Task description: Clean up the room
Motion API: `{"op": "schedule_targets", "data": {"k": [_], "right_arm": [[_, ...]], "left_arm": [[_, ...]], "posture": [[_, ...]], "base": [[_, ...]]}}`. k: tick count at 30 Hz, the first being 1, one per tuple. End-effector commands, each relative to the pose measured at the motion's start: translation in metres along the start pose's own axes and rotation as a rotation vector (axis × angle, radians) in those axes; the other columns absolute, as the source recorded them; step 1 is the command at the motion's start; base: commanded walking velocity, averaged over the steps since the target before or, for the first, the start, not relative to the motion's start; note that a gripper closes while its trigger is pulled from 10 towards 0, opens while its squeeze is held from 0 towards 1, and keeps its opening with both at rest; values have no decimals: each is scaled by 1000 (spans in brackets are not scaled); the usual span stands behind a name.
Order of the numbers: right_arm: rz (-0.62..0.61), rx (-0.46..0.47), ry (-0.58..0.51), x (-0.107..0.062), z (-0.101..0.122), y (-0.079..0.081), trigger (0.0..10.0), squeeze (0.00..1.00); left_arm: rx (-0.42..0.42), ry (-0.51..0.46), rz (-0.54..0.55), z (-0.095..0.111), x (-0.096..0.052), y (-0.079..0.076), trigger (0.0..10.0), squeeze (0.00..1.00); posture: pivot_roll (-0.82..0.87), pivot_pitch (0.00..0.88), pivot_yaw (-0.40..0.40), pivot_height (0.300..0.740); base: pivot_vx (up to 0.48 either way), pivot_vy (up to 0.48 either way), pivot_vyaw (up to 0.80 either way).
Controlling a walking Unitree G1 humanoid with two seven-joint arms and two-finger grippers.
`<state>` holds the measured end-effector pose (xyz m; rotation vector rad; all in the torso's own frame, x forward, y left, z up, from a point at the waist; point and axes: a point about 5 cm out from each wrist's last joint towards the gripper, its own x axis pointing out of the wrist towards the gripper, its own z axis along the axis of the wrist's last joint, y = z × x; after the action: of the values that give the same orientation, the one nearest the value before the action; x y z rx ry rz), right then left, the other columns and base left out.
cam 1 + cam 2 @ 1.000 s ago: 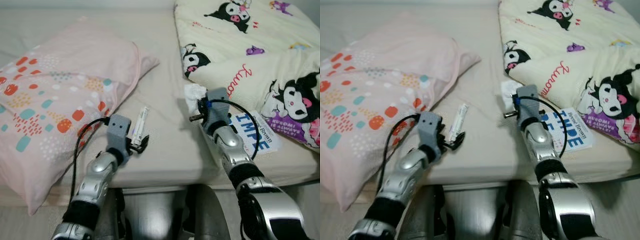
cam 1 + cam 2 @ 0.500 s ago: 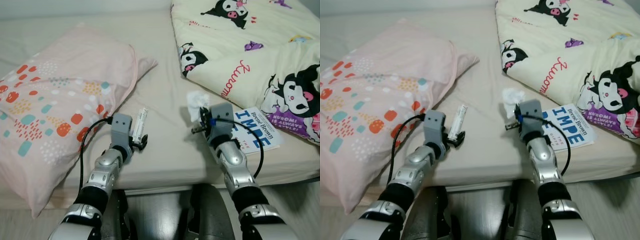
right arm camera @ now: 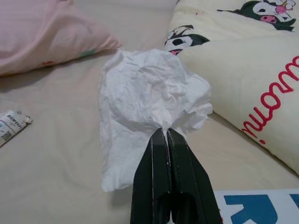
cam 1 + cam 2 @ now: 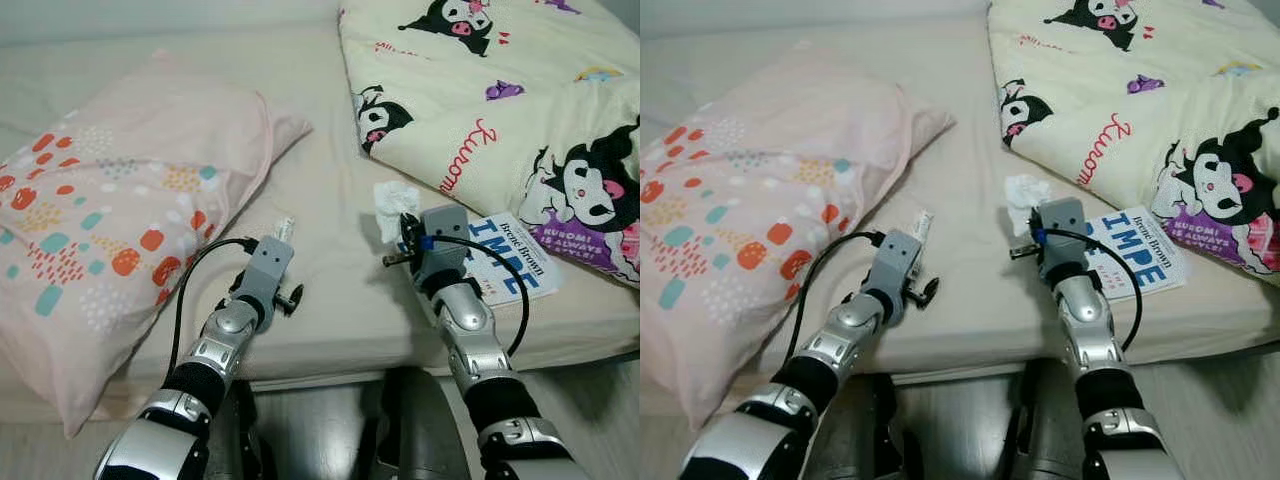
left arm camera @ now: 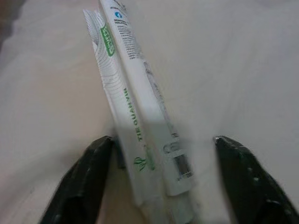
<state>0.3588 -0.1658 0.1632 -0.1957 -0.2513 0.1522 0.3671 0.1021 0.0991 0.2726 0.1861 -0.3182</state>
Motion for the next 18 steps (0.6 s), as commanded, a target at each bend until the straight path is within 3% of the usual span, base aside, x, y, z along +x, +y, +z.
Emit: {"op": "schedule_targets", "data": {"k": [1, 2, 3, 4, 16, 17, 18], "right_arm": [[4, 21, 37, -7, -8, 5, 0, 0], [5, 23, 40, -7, -9, 6, 0, 0], [5, 23, 40, -7, -9, 6, 0, 0], [5, 27, 44, -8, -8, 7, 0, 0], [11, 49, 57, -9, -10, 10, 0, 0], [22, 56, 60, -12, -12, 13, 0, 0], [22, 56, 60, -12, -12, 13, 0, 0]], "left_arm": [[-4, 105, 25, -25, -6, 7, 0, 157], [-15, 105, 31, -25, -7, 9, 0, 82], [-15, 105, 31, -25, -7, 9, 0, 82], [-24, 103, 35, -26, -7, 12, 0, 0], [-82, 100, 47, -29, -9, 22, 0, 0], [-140, 54, 25, -23, -10, 26, 0, 0], [-140, 54, 25, -23, -10, 26, 0, 0]], "posture": [[-17, 318, 60, 584], [-16, 307, 53, 584], [-16, 307, 53, 584], [-18, 303, 48, 584], [-13, 254, 3, 584], [2, 213, -19, 584], [2, 213, -19, 584]], "base": [[0, 0, 0], [0, 0, 0], [0, 0, 0], [0, 0, 0], [0, 0, 0], [0, 0, 0], [0, 0, 0]]}}
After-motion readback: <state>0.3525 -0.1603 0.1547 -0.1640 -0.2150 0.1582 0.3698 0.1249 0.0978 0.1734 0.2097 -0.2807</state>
